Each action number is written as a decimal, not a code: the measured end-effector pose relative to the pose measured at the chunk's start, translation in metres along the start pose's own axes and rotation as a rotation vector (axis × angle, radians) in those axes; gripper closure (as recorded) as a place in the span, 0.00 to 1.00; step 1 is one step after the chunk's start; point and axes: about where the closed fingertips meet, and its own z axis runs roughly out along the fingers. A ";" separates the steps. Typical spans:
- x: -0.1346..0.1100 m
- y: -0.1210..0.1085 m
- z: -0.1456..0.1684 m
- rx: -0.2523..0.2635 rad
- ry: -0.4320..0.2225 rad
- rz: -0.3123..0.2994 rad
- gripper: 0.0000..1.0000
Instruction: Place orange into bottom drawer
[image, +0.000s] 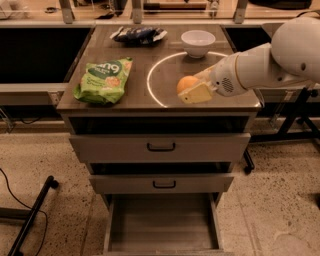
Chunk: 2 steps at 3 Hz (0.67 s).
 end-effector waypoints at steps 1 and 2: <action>0.000 0.000 0.000 -0.001 0.000 0.000 1.00; 0.010 0.002 0.009 -0.038 0.011 -0.003 1.00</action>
Offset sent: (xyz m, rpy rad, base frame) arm 0.0010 -0.0021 -0.0282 -0.0009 0.0524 0.0633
